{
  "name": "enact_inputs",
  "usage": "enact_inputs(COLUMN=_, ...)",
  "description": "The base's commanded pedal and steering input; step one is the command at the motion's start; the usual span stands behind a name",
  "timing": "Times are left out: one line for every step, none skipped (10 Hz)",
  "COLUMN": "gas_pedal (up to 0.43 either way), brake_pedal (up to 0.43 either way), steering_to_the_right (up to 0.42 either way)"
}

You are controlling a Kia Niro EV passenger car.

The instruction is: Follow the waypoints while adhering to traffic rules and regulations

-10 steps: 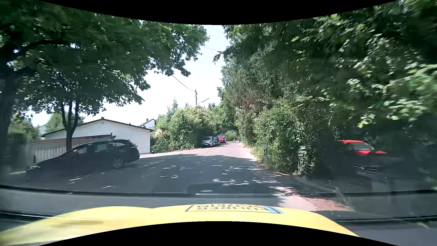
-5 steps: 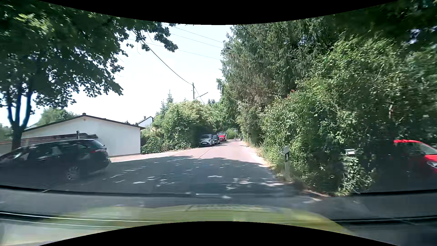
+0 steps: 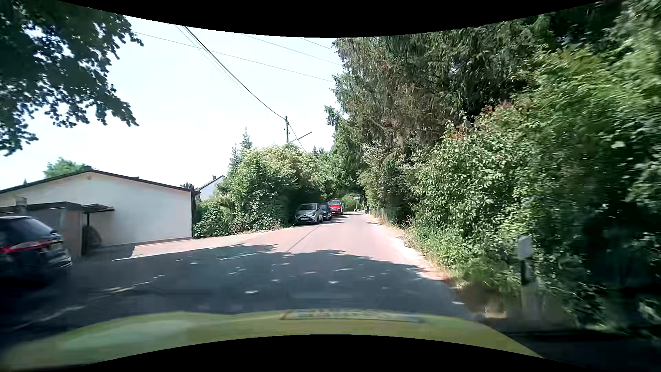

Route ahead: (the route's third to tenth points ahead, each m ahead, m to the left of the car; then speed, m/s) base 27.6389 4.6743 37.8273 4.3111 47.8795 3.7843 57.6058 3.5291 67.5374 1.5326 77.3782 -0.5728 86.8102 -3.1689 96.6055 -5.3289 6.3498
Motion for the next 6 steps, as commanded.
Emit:
enact_inputs(gas_pedal=0.059, brake_pedal=0.0, steering_to_the_right=0.006)
enact_inputs(gas_pedal=0.059, brake_pedal=0.0, steering_to_the_right=0.014)
enact_inputs(gas_pedal=0.059, brake_pedal=0.0, steering_to_the_right=0.02)
enact_inputs(gas_pedal=0.059, brake_pedal=0.0, steering_to_the_right=0.02)
enact_inputs(gas_pedal=0.059, brake_pedal=0.0, steering_to_the_right=0.021)
enact_inputs(gas_pedal=0.059, brake_pedal=0.0, steering_to_the_right=0.02)
